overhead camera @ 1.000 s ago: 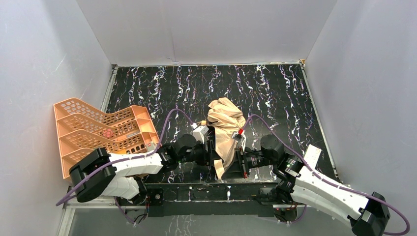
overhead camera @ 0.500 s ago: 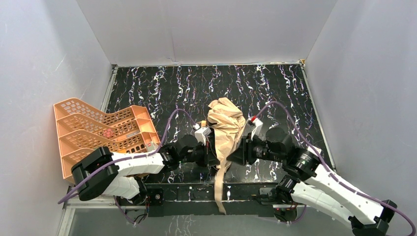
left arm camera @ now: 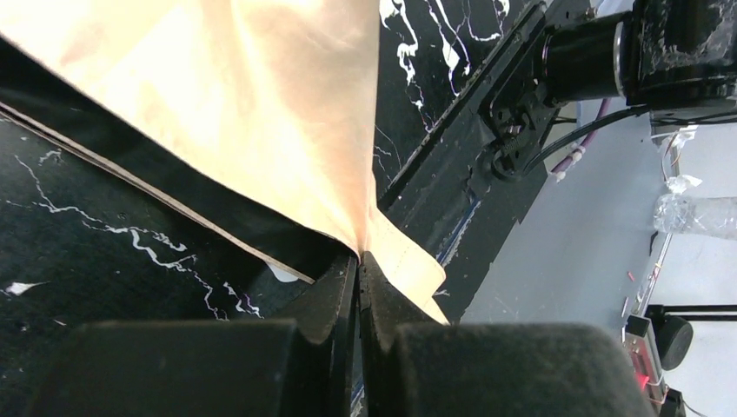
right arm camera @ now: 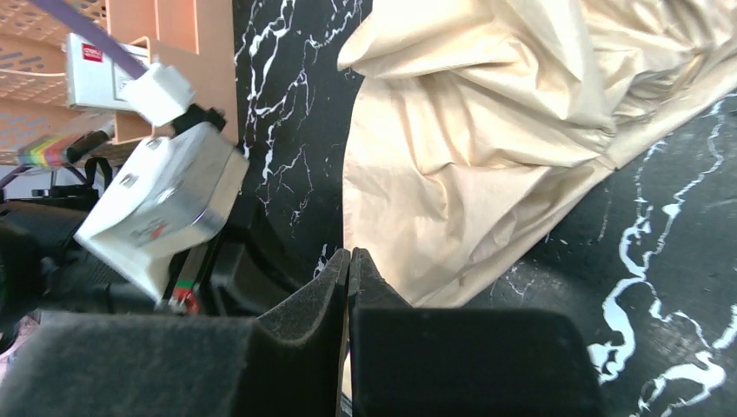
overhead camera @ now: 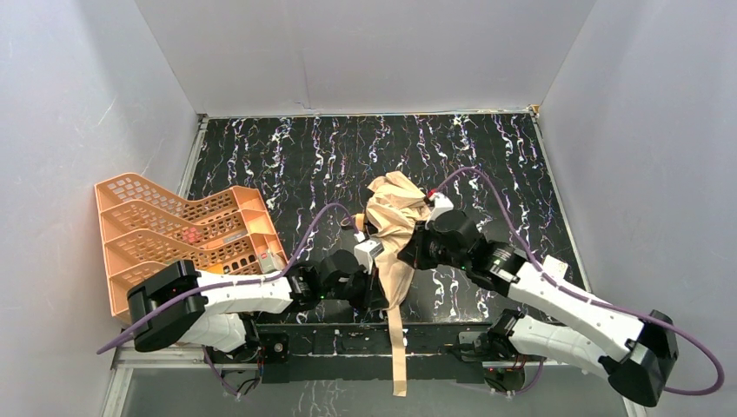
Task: Put away the umbrella
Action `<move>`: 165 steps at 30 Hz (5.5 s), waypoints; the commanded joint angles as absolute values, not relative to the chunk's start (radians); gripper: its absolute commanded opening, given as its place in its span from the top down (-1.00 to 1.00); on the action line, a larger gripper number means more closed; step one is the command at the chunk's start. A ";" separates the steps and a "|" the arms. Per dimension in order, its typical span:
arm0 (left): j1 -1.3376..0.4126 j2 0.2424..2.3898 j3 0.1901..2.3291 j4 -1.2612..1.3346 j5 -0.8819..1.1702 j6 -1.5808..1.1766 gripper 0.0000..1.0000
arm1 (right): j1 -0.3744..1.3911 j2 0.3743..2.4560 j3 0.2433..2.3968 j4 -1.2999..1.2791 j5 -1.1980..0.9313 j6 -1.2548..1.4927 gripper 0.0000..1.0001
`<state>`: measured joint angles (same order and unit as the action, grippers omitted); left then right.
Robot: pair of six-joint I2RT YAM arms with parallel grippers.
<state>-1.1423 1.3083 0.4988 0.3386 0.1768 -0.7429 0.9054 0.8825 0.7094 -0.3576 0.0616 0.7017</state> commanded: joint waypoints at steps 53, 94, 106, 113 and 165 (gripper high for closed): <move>-0.667 1.478 0.938 0.108 0.257 -0.724 -0.45 | 0.908 1.104 0.211 0.193 0.072 0.947 1.00; -0.592 1.375 1.062 0.053 0.367 -0.485 -0.48 | 0.908 1.130 0.224 0.198 0.059 0.946 1.00; -0.552 1.510 0.904 0.419 0.659 -0.685 -0.97 | 0.908 1.141 0.224 0.208 0.053 0.943 1.00; -0.589 1.621 0.914 0.567 0.723 -0.766 -0.97 | 0.908 1.131 0.221 0.200 0.055 0.946 1.00; -0.494 1.467 1.004 0.307 0.609 -0.691 -0.29 | 0.908 1.137 0.212 0.213 0.049 0.947 1.00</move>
